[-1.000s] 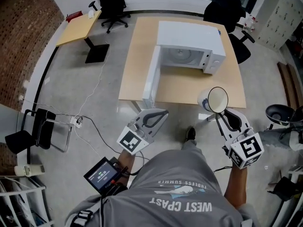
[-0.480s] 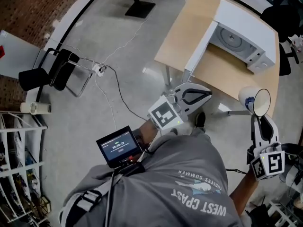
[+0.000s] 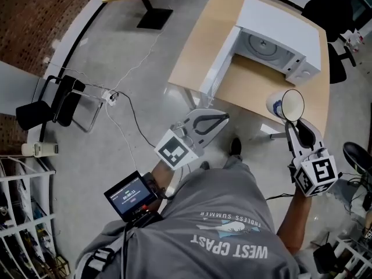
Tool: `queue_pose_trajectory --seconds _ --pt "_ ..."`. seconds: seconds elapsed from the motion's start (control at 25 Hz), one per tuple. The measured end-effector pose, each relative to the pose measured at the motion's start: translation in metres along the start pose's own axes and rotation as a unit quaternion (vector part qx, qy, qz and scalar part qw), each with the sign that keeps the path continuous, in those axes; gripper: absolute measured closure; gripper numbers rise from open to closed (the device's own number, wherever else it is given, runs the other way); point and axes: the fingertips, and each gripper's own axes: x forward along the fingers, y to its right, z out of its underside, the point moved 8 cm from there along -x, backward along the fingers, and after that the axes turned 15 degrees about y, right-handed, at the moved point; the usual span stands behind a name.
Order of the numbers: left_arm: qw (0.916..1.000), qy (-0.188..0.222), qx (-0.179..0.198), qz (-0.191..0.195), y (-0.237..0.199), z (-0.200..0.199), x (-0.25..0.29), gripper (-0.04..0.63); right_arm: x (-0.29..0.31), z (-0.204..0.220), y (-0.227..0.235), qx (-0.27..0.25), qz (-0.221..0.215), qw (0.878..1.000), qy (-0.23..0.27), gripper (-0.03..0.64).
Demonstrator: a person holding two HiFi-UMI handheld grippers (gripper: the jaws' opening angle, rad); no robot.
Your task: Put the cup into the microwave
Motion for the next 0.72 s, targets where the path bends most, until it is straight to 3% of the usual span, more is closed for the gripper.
queue_pose_trajectory --seconds 0.72 --pt "0.9937 -0.053 -0.035 -0.093 -0.020 0.039 0.032 0.575 0.130 0.096 0.143 0.038 -0.004 0.996 -0.076 0.540"
